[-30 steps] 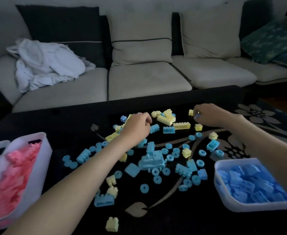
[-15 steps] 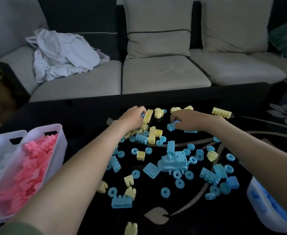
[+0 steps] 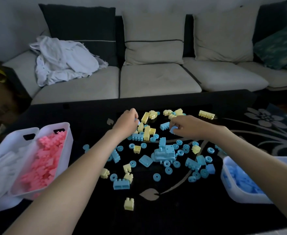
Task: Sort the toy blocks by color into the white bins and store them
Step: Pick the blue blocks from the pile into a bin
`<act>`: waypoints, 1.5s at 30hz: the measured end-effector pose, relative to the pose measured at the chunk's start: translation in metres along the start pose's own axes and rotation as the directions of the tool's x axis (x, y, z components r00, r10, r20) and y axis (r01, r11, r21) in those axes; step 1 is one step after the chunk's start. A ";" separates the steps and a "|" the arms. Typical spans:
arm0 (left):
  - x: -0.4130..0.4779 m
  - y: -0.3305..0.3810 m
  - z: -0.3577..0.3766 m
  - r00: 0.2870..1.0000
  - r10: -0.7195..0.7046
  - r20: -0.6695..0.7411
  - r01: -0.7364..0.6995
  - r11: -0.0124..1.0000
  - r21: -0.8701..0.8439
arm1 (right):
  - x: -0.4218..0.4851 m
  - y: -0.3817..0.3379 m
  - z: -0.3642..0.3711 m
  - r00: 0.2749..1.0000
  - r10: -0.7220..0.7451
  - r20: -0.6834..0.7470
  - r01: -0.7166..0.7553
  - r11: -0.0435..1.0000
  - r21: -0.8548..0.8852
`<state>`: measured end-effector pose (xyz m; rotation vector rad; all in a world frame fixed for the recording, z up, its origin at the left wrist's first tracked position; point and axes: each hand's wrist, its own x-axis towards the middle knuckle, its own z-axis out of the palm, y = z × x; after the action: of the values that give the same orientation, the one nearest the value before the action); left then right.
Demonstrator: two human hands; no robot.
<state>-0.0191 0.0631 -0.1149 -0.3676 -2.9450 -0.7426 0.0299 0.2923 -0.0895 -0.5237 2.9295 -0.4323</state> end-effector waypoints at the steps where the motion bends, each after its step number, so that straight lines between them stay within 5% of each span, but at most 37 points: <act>1: -0.006 0.010 0.001 0.999 0.028 -0.030 -0.028 0.999 -0.015 | -0.010 0.000 -0.002 1.000 0.008 -0.011 -0.008 1.000 0.008; 4: -0.031 0.051 0.004 0.990 0.118 -0.083 -0.126 0.987 -0.101 | -0.049 0.001 -0.012 0.994 0.048 -0.097 -0.044 0.998 0.045; 13: -0.115 0.192 0.051 0.871 0.488 0.065 -0.463 0.857 -0.228 | -0.174 0.052 -0.015 0.893 0.329 -0.306 -0.326 0.943 0.063; 23: -0.125 0.229 0.080 0.786 0.465 0.406 -0.532 0.844 0.063 | -0.232 0.080 0.004 0.928 0.354 -0.117 -0.352 0.935 0.044; 26: -0.127 0.226 0.083 0.789 0.503 0.352 -0.552 0.832 0.049 | -0.232 0.073 0.006 0.921 0.385 -0.053 -0.387 0.921 -0.046; 31: -0.133 0.214 0.081 0.932 0.343 0.118 -0.356 0.928 0.109 | -0.229 0.071 0.009 0.907 0.404 -0.116 -0.412 0.909 -0.054; 33: -0.131 0.210 0.076 0.958 0.181 0.224 -0.195 0.980 0.043 | -0.228 0.069 0.010 0.894 0.409 -0.180 -0.414 0.910 0.010; 36: -0.129 0.209 0.071 0.895 0.048 0.443 0.006 0.993 -0.119 | -0.225 0.063 0.008 0.877 0.399 -0.267 -0.399 0.915 0.057; 40: -0.133 0.212 0.060 0.834 -0.018 0.551 0.300 0.854 -0.426 | -0.214 0.052 0.002 0.849 0.373 -0.373 -0.386 0.921 0.042; 45: -0.131 0.191 0.023 0.899 -0.093 0.427 0.346 0.749 -0.566 | -0.189 0.025 -0.007 0.726 0.332 -0.602 -0.350 0.932 0.092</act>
<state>0.1551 0.2091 -0.0657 -0.1981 -3.0057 -1.9206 0.1966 0.3847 -0.0748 0.2294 3.5390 -0.6026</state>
